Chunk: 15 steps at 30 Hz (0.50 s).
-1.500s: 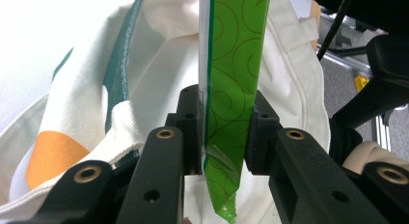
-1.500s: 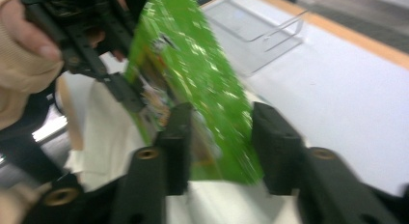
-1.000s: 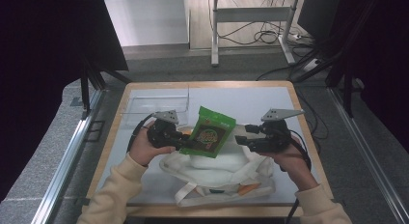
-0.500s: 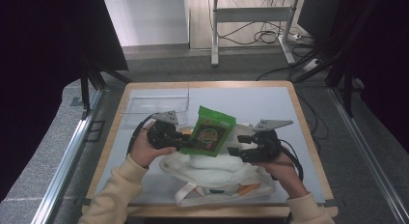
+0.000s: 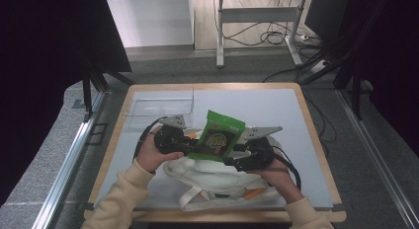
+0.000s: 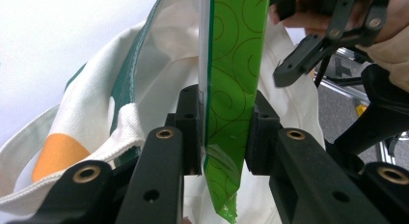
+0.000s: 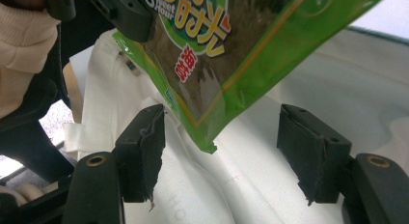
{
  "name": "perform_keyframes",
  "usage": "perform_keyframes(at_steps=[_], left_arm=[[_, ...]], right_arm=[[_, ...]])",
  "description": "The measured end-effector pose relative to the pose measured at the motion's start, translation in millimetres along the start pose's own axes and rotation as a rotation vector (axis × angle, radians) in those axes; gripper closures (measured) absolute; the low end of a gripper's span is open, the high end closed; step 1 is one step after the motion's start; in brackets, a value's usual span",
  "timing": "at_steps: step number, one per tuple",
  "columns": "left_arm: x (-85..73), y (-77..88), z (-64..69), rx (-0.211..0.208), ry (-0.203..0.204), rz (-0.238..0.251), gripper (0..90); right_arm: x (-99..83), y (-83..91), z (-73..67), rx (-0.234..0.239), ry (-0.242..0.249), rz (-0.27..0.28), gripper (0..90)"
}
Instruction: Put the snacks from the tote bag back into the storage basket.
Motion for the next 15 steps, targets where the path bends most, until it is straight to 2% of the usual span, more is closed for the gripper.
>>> perform_keyframes(at_steps=[3, 9, 15], left_arm=[[0.9, 0.4, 1.9, -0.012, -0.004, 0.009, 72.2], [4.1, 0.8, 7.3, -0.048, -0.01, 0.037, 72.2], [4.9, -2.8, 9.7, -0.064, -0.016, 0.039, 72.1]], right_arm=[[-1.3, -3.0, -0.4, 0.002, 0.005, 0.002, 34.3], [-0.8, -7.7, -2.4, 0.036, -0.013, 0.025, 38.9], [0.7, -9.9, -7.9, 0.081, 0.015, 0.041, 49.4]])
Point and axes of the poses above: each handheld gripper's, and its own axes: y roughly backward along the jaws, x roughly out of its top, z roughly to its right, the point moved 7 cm from there along -y, roughly forward along the jaws, and after that the axes turned 2 degrees about z, right-handed, at the moved point
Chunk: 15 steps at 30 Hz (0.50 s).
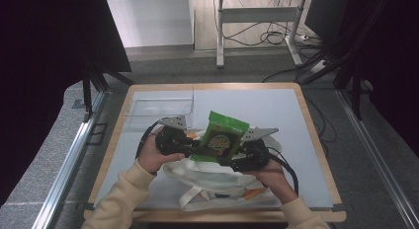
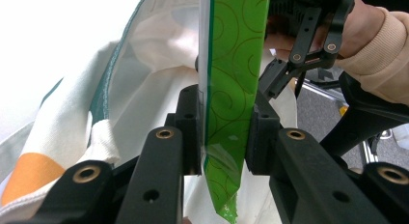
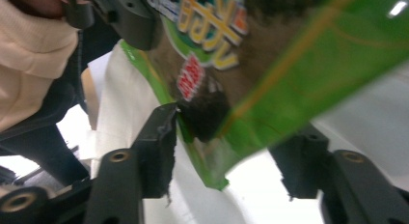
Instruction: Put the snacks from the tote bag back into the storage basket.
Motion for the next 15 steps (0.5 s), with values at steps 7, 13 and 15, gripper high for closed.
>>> perform_keyframes(at_steps=[7, 13, 15], left_arm=[[-0.9, -0.6, -1.7, 0.008, -0.003, 0.006, 70.9], [-2.5, -2.7, -6.0, 0.028, -0.009, 0.016, 61.5], [-2.6, -3.1, -7.5, 0.046, -0.007, 0.017, 57.4]], right_arm=[[-0.3, 1.6, -0.3, 0.035, -0.005, 0.002, 59.4], [1.1, 4.4, -0.5, 0.046, 0.004, 0.011, 68.5], [1.6, 5.3, -1.4, 0.051, 0.013, 0.013, 70.7]])
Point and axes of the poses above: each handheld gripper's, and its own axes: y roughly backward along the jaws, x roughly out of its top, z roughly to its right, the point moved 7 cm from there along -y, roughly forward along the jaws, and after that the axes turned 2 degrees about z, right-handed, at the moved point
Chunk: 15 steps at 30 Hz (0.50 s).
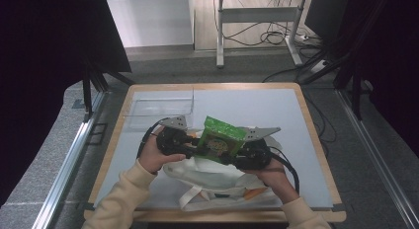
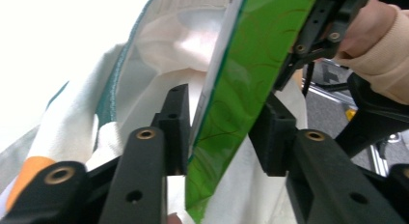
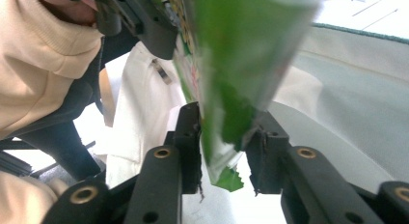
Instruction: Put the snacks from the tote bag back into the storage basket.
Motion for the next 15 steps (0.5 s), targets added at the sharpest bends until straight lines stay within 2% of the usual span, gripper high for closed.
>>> perform_keyframes(at_steps=[2, 6, 8, 11, 15], left_arm=[[0.2, 0.9, -1.0, 0.01, -0.001, 0.002, 51.4], [1.3, 6.0, -3.2, 0.033, 0.001, 0.017, 47.1], [1.9, 9.0, -4.6, 0.049, 0.001, 0.023, 45.6], [2.9, 12.6, -6.0, 0.057, 0.005, 0.034, 44.7], [3.5, 15.5, -7.1, 0.066, 0.0, 0.041, 44.3]], right_arm=[[0.1, 0.8, 0.7, -0.017, 0.009, -0.004, 71.2], [-0.7, 5.6, 6.9, -0.052, -0.001, -0.012, 71.6], [-2.0, 8.1, 11.5, -0.083, -0.009, -0.028, 71.6], [-4.0, 9.9, 15.4, -0.099, -0.019, -0.047, 71.7], [-6.3, 9.9, 16.6, -0.118, -0.001, -0.083, 71.7]])
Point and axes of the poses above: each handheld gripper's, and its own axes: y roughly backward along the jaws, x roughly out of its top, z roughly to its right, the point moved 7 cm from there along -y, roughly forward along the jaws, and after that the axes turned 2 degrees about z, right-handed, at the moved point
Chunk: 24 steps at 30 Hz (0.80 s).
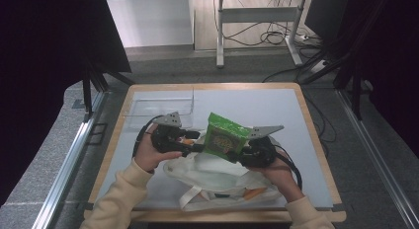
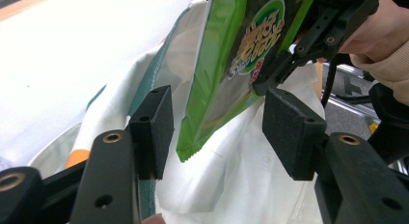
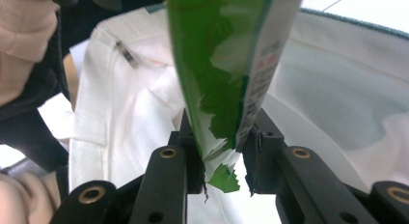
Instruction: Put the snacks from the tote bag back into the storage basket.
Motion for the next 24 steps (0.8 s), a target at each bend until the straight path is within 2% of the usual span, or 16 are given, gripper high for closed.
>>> perform_keyframes(at_steps=[5, 11, 15, 20, 24], left_arm=[[3.1, 4.2, -0.3, 0.005, -0.007, 0.01, 43.7], [11.7, 12.5, -0.1, -0.002, -0.024, 0.019, 42.6], [20.3, 14.1, -1.9, 0.015, -0.051, -0.013, 42.3], [34.5, 14.6, 1.5, 0.005, -0.083, -0.045, 42.5], [43.5, 13.0, 4.3, -0.025, -0.097, -0.057, 42.6]], right_arm=[[-1.6, -1.1, 3.9, -0.041, 0.033, -0.042, 71.7], [1.3, 2.6, 7.6, -0.038, 0.075, -0.066, 71.7], [2.6, 7.1, 9.8, -0.027, 0.091, -0.082, 71.7], [4.5, 9.3, 11.8, -0.009, 0.113, -0.094, 71.8], [4.7, 5.1, 8.8, 0.014, 0.137, -0.122, 71.9]])
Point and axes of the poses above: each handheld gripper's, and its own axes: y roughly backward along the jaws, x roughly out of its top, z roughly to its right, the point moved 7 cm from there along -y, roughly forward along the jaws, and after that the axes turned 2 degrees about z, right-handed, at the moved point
